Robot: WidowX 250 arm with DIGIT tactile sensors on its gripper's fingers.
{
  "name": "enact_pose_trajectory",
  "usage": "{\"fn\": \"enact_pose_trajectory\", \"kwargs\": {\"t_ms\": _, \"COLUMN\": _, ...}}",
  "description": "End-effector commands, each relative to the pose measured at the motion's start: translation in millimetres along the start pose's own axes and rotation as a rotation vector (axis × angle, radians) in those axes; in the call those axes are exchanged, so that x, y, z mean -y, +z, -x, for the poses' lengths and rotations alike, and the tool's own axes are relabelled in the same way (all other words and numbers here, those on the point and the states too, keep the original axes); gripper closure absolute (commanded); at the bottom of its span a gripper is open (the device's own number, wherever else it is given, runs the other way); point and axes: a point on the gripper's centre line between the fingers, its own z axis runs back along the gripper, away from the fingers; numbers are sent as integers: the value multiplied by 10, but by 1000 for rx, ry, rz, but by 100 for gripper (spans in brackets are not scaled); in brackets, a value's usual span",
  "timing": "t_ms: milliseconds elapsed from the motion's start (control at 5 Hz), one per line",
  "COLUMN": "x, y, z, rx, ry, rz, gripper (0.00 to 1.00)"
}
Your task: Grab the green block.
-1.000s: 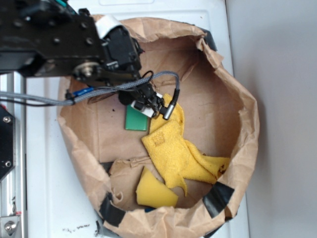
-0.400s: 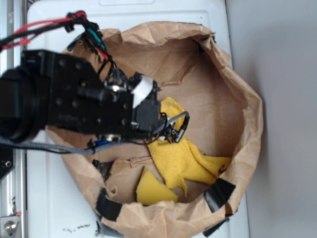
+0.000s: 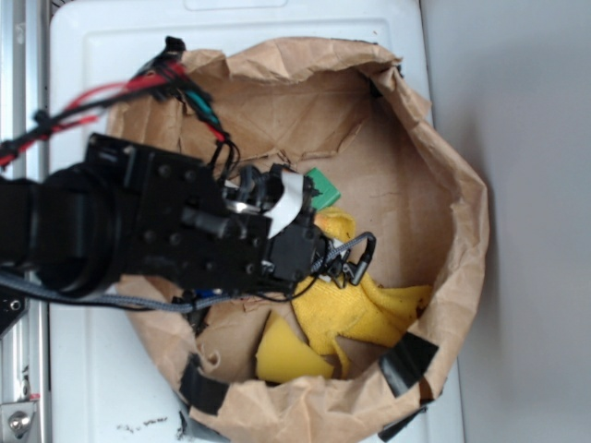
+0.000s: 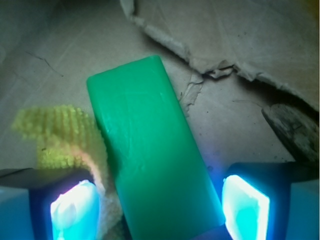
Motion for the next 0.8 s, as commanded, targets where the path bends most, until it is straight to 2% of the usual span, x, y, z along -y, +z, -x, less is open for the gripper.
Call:
{"fn": "enact_pose_trajectory", "kwargs": {"t_ms": 0, "x": 27, "y": 58, "z": -51, "rx": -22, "ry": -14, "rz": 16, "gripper": 69}}
{"fn": "enact_pose_trajectory", "kwargs": {"t_ms": 200, "x": 30, "y": 150, "z": -68, "rx": -37, "ry": -8, "rz": 25, "gripper": 100}}
{"fn": "enact_pose_trajectory", "kwargs": {"t_ms": 600, "x": -20, "y": 592, "z": -188, "rx": -96, "ry": -11, "rz": 83, "gripper": 100}}
